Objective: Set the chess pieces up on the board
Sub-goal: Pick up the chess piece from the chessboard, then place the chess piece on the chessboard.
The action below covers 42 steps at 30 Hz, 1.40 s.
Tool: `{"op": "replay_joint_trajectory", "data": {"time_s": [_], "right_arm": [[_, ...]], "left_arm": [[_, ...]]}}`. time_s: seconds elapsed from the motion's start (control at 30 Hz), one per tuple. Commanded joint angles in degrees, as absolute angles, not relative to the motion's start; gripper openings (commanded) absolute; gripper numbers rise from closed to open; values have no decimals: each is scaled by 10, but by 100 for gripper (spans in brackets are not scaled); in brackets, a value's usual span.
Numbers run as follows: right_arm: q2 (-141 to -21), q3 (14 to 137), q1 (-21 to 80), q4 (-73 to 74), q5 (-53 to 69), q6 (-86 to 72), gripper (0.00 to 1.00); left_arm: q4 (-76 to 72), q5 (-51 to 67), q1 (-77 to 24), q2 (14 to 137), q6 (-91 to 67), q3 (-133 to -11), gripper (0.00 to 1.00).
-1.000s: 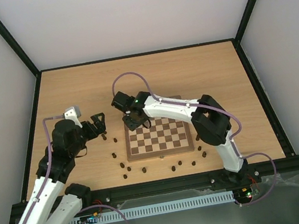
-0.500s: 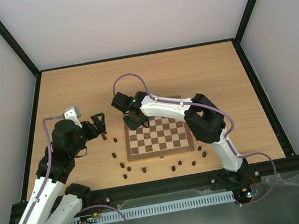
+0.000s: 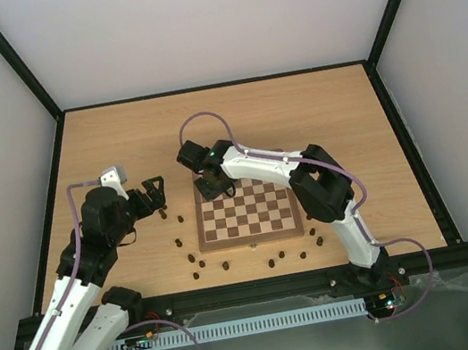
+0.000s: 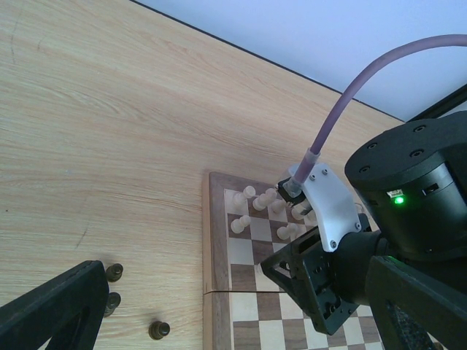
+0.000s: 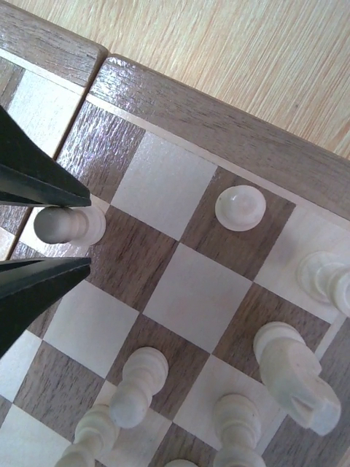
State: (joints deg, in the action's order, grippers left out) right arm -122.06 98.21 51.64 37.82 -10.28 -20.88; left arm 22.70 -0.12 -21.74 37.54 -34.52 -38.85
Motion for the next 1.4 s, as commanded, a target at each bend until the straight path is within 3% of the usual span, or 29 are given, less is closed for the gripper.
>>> {"op": "replay_joint_trajectory", "data": {"time_s": [0.0,0.13,1.37], "right_arm": [[-1236,997,514,402,-93,-203,17],[-1238,1001,507,399,-97,-203,12],[-1269,1057,472,400,-98,-196,14]], "left_arm": [[230,-7,-220,375,-342,-398,99],[229,-7,-220,375,-342,-398,100],[229,-9,-220,377,-341,-399,100]]}}
